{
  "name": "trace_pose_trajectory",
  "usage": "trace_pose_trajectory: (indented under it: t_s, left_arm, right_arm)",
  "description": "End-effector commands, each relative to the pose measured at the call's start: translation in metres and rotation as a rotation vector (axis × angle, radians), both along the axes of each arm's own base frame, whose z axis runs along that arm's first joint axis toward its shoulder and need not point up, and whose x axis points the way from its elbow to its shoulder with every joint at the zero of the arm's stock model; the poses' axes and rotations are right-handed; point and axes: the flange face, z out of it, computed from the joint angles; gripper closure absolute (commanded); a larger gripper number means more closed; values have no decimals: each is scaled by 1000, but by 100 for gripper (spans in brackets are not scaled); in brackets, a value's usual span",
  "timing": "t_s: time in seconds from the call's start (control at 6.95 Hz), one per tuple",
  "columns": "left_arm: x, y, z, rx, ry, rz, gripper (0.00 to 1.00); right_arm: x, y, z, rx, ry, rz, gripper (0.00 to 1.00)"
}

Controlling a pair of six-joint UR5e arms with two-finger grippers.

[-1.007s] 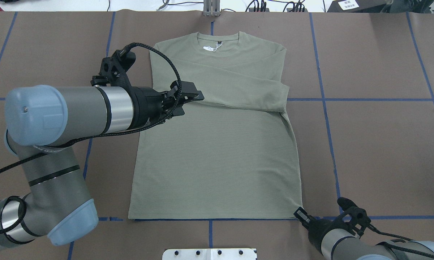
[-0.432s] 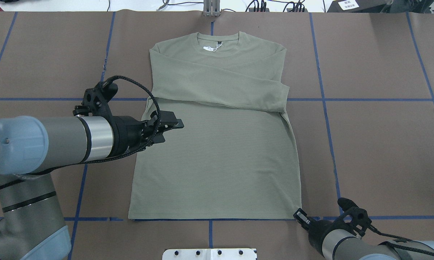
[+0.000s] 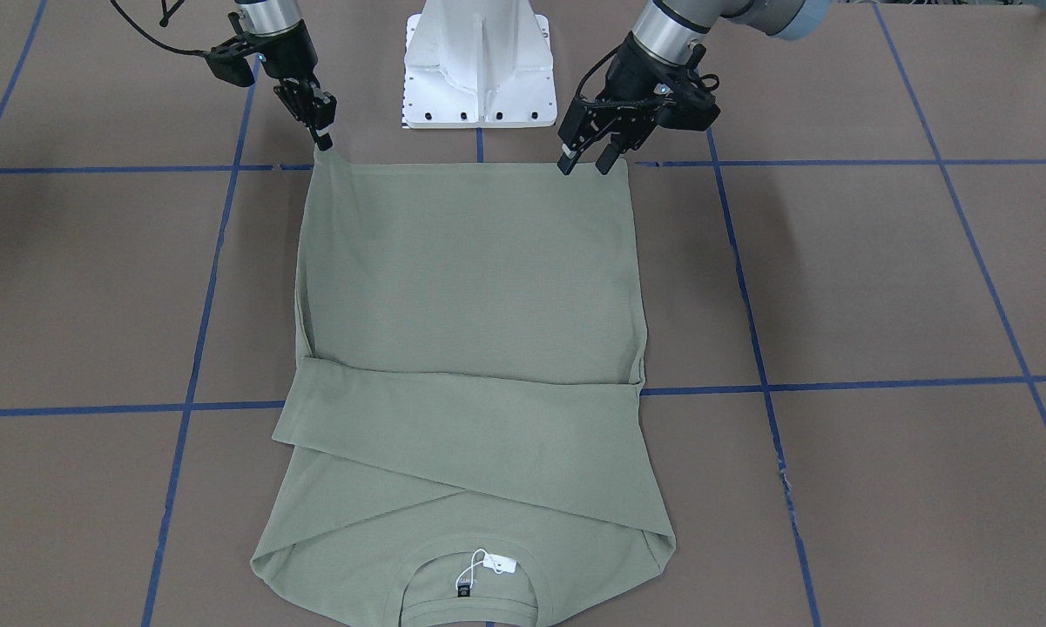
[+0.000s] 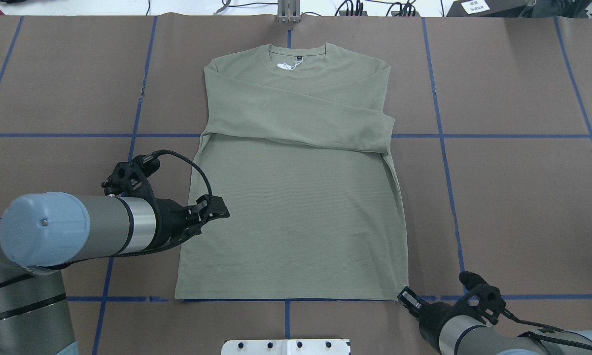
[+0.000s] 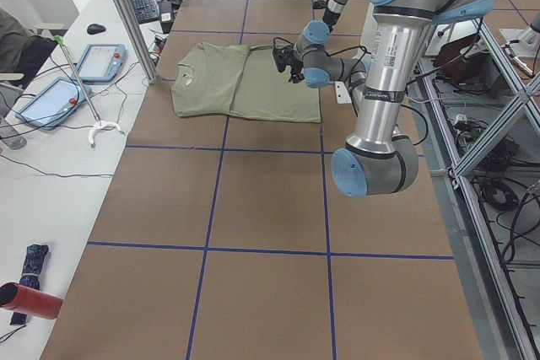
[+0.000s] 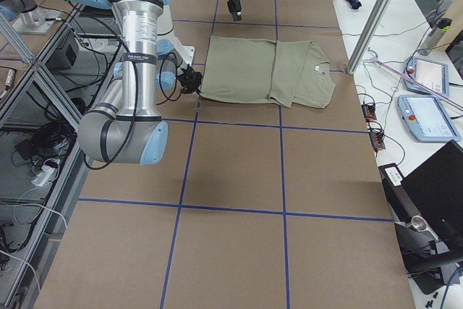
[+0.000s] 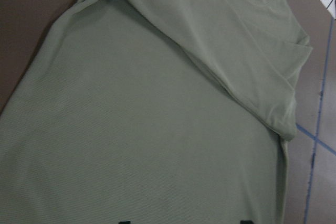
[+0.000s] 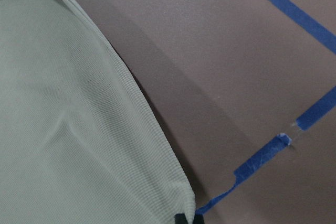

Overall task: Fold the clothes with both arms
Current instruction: 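Lower the left gripper to its hem corner while the right gripper holds the other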

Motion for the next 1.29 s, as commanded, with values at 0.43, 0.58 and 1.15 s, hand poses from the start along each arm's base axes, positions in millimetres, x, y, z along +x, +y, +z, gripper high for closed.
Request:
trace_pose_trajectory:
  t_s: [0.43,0.58,1.15]
  left_arm:
    - [53,25,75,-210,-234,7,29]
    - [56,25,78,-220,-238,3,30]
    - [57,47,101,-232,-283,41,31]
  right_arm:
    - [2,-5,-7,5,-12,6,100]
    - [2,-7,-7,5,-12,11,100]
    - [3,-7,-6,6,-10,12,100]
